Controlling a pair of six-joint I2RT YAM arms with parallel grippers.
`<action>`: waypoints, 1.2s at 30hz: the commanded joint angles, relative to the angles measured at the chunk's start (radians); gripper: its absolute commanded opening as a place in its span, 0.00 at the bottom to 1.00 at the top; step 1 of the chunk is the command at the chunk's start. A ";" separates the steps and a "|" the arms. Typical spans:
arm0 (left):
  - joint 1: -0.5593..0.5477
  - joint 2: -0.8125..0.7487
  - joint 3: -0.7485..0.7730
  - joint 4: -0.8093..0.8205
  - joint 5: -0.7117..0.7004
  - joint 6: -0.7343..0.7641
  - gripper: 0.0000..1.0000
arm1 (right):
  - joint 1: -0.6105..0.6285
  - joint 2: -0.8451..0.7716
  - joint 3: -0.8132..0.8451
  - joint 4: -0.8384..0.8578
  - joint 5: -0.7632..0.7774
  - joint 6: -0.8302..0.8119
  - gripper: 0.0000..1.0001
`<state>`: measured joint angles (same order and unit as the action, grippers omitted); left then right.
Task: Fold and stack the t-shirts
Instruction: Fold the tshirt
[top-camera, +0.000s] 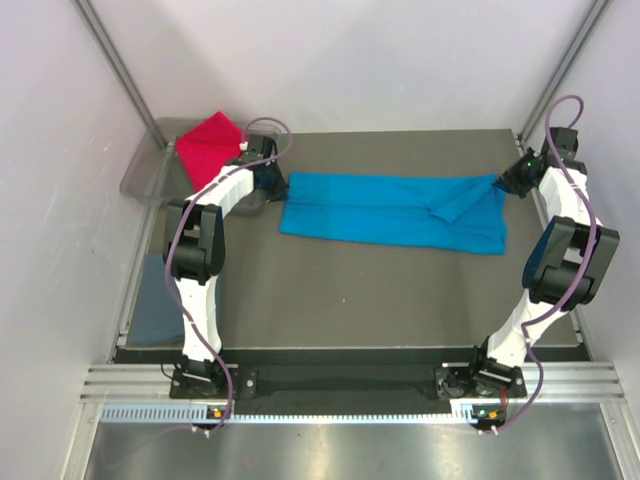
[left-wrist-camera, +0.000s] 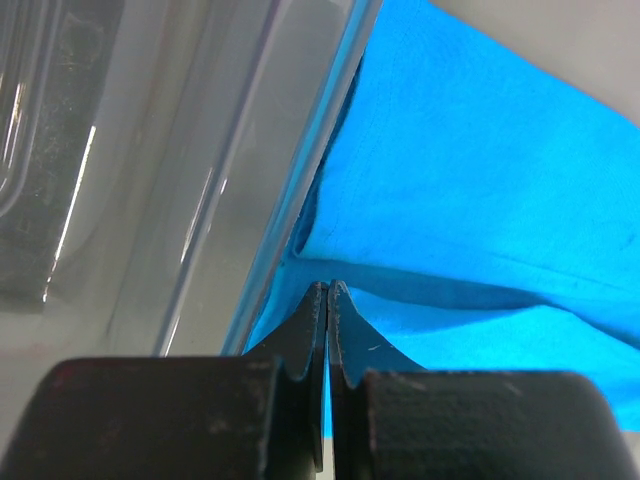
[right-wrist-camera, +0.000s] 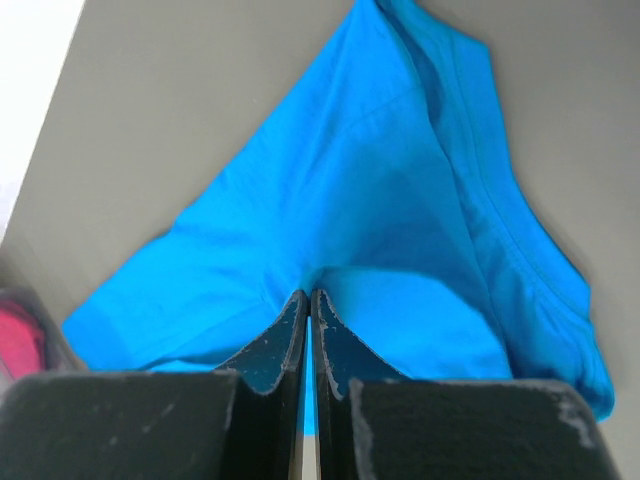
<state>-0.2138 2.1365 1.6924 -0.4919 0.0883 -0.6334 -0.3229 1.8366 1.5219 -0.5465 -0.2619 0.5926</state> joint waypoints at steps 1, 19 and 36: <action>0.031 0.026 0.033 -0.007 -0.065 -0.005 0.00 | 0.007 0.015 0.069 0.031 0.010 0.018 0.00; 0.034 0.034 0.041 -0.033 -0.079 -0.015 0.00 | 0.008 0.026 0.083 -0.007 0.052 0.000 0.00; 0.040 0.059 0.044 -0.056 -0.111 -0.006 0.00 | -0.015 0.030 0.061 -0.053 0.128 -0.011 0.00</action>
<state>-0.2123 2.1693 1.7351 -0.4946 0.0780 -0.6418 -0.3305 1.9015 1.5784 -0.5995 -0.1680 0.5854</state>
